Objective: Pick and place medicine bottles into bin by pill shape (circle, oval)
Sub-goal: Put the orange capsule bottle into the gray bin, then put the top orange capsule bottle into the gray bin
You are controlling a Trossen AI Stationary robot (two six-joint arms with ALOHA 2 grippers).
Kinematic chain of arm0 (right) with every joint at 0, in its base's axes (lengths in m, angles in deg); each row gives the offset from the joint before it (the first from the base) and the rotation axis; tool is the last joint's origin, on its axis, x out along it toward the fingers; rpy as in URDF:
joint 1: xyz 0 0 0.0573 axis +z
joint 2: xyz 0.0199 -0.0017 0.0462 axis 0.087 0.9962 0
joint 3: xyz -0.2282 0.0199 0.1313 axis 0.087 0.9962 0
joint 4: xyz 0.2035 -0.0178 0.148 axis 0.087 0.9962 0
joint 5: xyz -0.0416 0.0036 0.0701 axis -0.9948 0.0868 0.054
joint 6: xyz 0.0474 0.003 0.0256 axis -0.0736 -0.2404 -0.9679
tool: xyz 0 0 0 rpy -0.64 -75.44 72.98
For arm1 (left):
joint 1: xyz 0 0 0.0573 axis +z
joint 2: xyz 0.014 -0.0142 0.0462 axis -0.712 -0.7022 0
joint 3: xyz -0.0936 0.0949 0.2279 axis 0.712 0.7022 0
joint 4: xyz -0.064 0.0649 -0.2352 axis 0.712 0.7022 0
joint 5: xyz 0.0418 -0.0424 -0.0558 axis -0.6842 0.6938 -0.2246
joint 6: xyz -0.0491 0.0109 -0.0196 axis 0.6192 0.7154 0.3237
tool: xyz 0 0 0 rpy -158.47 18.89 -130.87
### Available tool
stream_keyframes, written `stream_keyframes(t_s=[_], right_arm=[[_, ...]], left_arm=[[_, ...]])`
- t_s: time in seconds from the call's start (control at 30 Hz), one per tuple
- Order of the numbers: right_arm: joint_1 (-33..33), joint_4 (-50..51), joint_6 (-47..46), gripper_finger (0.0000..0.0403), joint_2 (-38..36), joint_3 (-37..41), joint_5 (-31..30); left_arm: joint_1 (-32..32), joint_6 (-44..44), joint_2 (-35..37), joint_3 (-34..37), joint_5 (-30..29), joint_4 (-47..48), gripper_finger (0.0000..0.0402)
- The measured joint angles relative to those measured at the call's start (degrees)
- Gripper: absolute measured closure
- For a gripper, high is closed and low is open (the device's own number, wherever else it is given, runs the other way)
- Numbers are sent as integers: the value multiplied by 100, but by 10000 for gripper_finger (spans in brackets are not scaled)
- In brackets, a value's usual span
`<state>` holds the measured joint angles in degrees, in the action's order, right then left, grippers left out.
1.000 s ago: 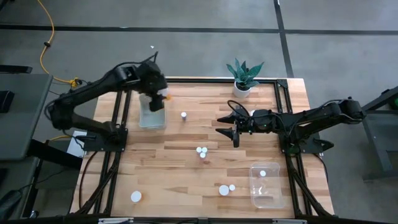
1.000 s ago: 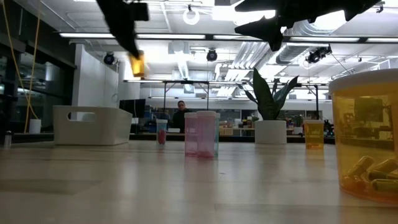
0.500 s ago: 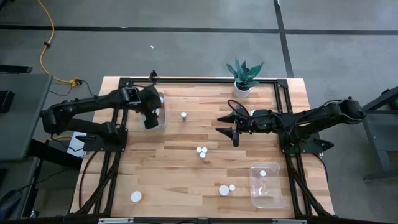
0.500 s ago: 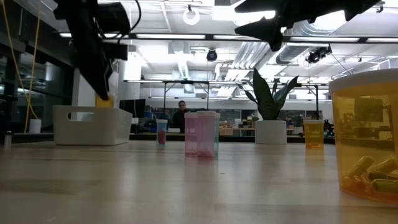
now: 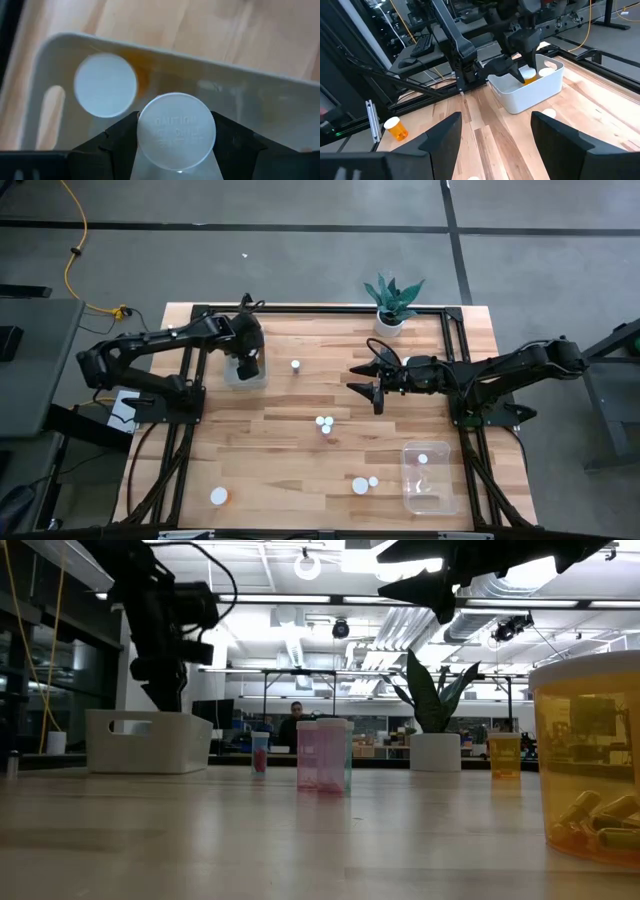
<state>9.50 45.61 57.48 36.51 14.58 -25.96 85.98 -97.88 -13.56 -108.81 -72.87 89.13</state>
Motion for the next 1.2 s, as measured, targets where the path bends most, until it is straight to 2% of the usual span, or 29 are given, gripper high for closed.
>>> stream_keyframes(t_s=[0.23, 0.47, 0.6, 0.97, 1.1, 1.2], right_arm=[[0, 0, 0, 171, 0, 0, 2], [0, 0, 24, 171, 0, 0, -37], [0, 0, 36, 171, 0, 1, -157], [0, 0, 44, 171, 0, 2, -160], [0, 0, 44, 171, 0, 1, -160], [0, 0, 44, 171, 0, 2, -160]], left_arm=[[31, -226, -411, 0, 14, -158, 193], [33, -252, -466, -11, 12, -195, 190], [33, -226, -463, -119, 10, -105, 176], [33, -275, -457, -1046, 12, 595, 109], [33, -311, -457, -1507, 20, 1160, 101], [33, 57, -360, -1926, 269, 1410, 102]])
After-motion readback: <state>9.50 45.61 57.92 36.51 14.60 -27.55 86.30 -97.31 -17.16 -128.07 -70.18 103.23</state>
